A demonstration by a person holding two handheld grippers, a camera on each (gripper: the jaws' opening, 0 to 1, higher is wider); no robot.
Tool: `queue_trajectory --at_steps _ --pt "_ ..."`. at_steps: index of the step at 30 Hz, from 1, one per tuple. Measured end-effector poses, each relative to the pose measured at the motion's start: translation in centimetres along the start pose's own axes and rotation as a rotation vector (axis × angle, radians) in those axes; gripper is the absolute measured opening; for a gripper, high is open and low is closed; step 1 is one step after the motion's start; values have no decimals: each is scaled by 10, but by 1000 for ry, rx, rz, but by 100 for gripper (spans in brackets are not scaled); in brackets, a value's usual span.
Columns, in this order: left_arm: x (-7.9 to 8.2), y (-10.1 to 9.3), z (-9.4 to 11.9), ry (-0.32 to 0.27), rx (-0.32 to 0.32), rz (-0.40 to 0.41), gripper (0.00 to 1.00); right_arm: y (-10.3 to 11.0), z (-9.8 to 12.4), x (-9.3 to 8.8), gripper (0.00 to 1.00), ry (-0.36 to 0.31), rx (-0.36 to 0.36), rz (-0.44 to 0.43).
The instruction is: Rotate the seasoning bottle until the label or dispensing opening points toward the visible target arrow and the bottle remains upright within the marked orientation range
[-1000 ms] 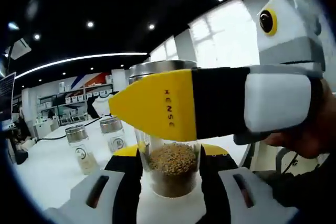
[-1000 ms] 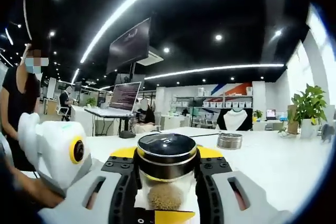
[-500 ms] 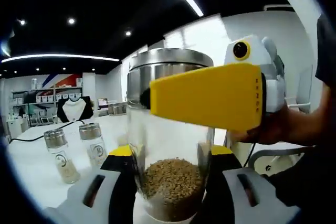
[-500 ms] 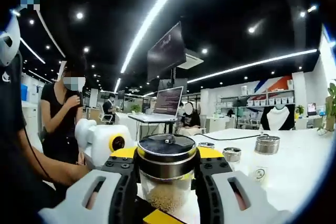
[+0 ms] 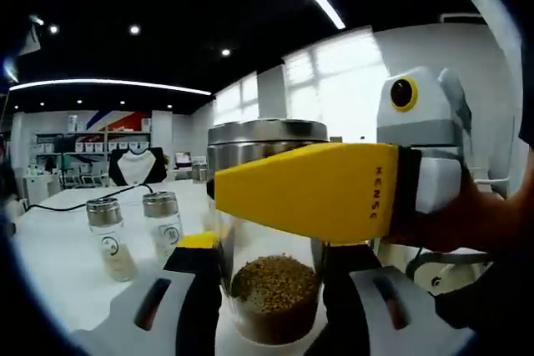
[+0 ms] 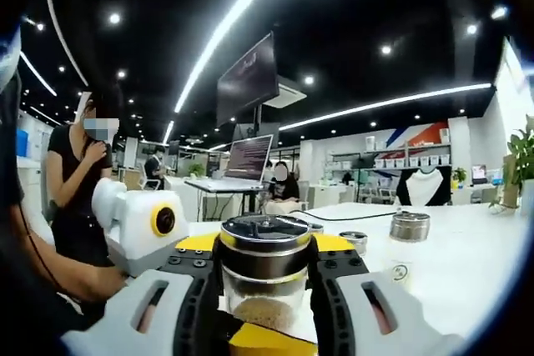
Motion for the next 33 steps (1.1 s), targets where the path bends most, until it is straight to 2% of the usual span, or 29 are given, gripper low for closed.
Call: queue_trajectory --at_steps 3,5,13,18,26,30,33 --pt "-2 3 0 -2 130 -3 48 3 -4 -2 38 15 -74 2" --pt "-5 3 0 19 176 -42 48 6 -6 -4 39 41 -122 50" --pt "-4 -4 -1 4 224 -63 48 8 -6 -4 39 23 -208 32" --pt "-1 -5 -3 -15 170 -81 49 3 0 -1 39 -3 -207 7" --pt "-5 -3 -6 -23 44 -64 48 -6 2 -4 39 12 -171 -17" --pt "-6 -3 -6 -27 -53 -37 47 -9 4 -2 39 9 -136 -16" --pt "-7 -1 -4 -25 -94 -28 46 -8 5 -1 39 7 -113 -4"
Point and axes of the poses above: the point that each gripper's makers call its tool centre point, and the gripper's own axes: z roughly backward along the fingers, y roughly to its left, x roughly out of its top, the point moved 7 cm from there along z, roughly backward along the fingers, and after that the axes turned 4 degrees about y, right-handed, at the moved point
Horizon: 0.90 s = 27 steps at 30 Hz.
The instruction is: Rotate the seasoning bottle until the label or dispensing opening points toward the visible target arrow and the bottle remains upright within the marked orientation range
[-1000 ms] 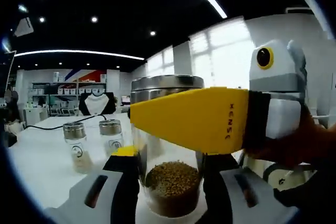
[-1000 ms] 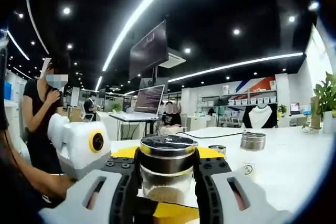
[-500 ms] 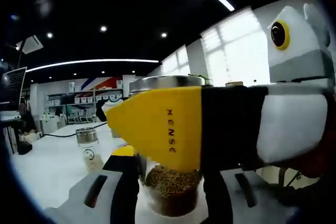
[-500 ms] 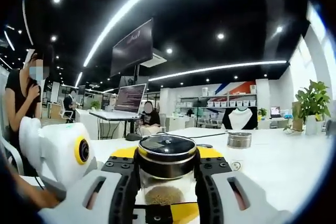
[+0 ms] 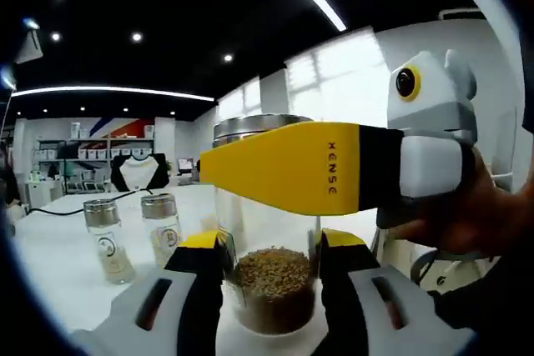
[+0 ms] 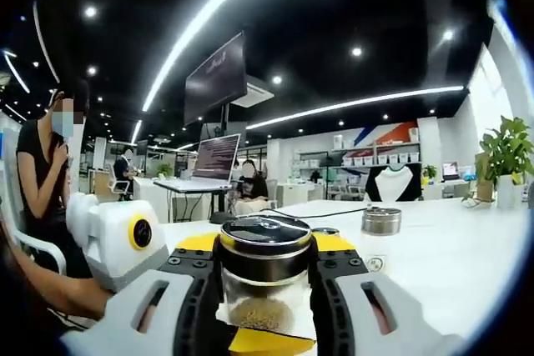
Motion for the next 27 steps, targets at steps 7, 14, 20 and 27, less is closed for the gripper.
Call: queue_trajectory --at_steps 7,14,20,27 --pt "4 -1 7 -6 -99 -13 45 -1 5 5 39 -18 119 1" --pt "7 -5 11 15 -115 -25 44 0 6 7 39 -24 180 15" --pt "5 0 8 37 6 -49 44 0 2 5 39 -10 137 47" --pt "5 1 5 30 106 -6 44 2 -2 4 38 -20 15 16"
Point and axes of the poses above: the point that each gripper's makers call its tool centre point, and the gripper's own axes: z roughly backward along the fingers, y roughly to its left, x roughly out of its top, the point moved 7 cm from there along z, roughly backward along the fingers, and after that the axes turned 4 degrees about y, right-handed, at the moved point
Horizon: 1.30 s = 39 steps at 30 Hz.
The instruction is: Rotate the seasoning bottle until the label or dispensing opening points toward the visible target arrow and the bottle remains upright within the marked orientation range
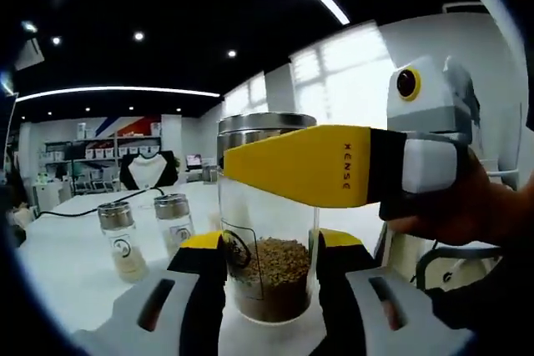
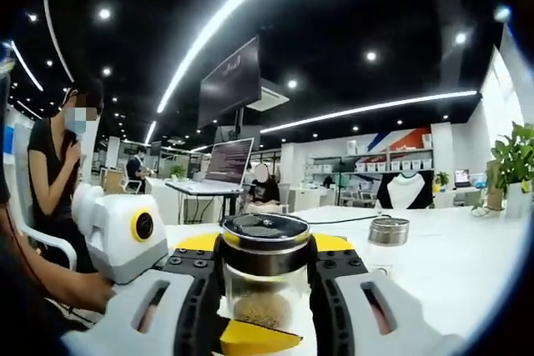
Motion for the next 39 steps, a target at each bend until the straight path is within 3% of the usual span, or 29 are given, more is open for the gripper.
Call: queue_trajectory --at_steps 4,8,12,15,20,25,28,31,39 --pt "-2 -2 -2 -10 40 38 44 2 -1 -1 38 4 -53 13" --pt "1 -5 -1 -21 142 -15 44 4 0 0 38 -23 -95 7" --pt "2 -8 0 -26 198 -70 44 7 0 1 38 -39 -132 7" --pt "0 -7 -1 -26 169 -45 44 6 1 0 38 -33 -147 8" --pt "-4 -4 -3 -12 151 -91 44 -1 2 -4 38 -18 -127 -32" --pt "-4 -2 -4 -36 58 -61 44 -5 4 -4 38 -19 -95 -42" --pt "-6 0 -4 -40 3 -45 44 -7 4 -4 38 -16 -64 -39" --pt "-6 2 -3 -35 -38 -30 44 -7 5 -4 38 -23 14 -28" --pt "-5 1 1 -28 -177 -4 43 -9 9 -4 37 -47 100 -8"
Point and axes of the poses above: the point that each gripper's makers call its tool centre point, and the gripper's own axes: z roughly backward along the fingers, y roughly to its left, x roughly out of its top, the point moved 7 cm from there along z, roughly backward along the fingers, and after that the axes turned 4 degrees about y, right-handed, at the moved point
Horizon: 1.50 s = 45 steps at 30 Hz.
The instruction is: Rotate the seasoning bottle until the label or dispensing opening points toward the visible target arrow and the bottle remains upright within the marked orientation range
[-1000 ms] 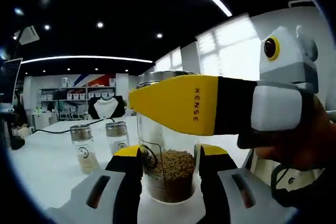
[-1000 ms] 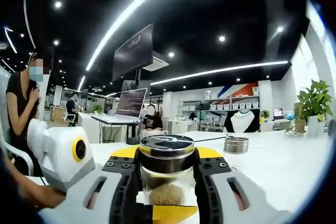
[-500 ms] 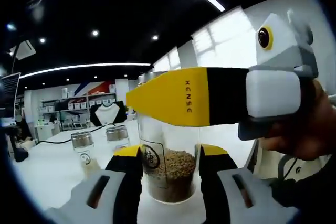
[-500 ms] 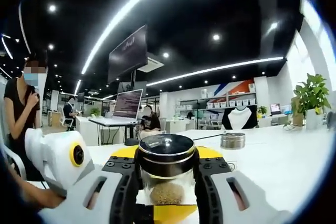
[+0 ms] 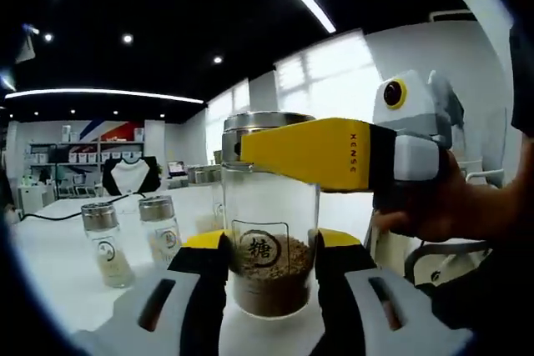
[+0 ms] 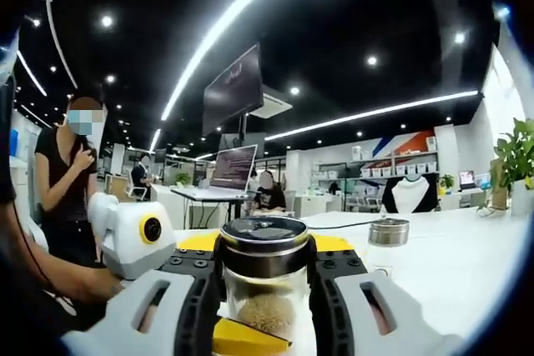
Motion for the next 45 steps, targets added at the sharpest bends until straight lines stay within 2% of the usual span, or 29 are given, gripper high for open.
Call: queue_trajectory --at_steps 5,10,13,14,17,20,26,29,31,33,36,39,40,45 --pt "1 -1 3 -5 -71 52 43 -4 4 0 37 -53 80 -113" --pt "-2 -3 1 28 -27 40 42 -5 2 -4 38 -35 71 -134" --pt "-2 -3 0 23 17 34 42 -9 1 -4 38 -27 10 -140" --pt "-2 0 -1 32 86 8 42 -10 0 -4 37 -17 -19 -132" --pt "-4 2 -3 52 165 -17 42 -10 -2 -5 37 16 -86 -125" --pt "-6 -2 -5 44 187 3 42 -4 -5 -5 38 15 -118 -81" --pt "-5 -6 -7 37 274 -23 42 -3 -7 -4 38 23 -178 -72" --pt "-3 -6 -5 27 364 -56 42 0 -9 -4 39 23 -186 -57" --pt "-3 -9 -5 20 381 -72 42 1 -9 -3 39 24 -199 -47" --pt "-1 -9 -5 11 379 -79 42 2 -7 0 39 17 -209 -44" --pt "0 -7 -6 -2 335 -98 42 0 -4 2 38 22 -212 -42" --pt "-3 -5 -7 3 259 -64 43 -4 -3 1 38 48 -198 -74" --pt "-4 -5 -8 7 214 -55 43 -6 -2 0 38 57 -191 -80" --pt "-4 -2 -6 3 80 3 42 -10 2 0 37 56 -126 -111"
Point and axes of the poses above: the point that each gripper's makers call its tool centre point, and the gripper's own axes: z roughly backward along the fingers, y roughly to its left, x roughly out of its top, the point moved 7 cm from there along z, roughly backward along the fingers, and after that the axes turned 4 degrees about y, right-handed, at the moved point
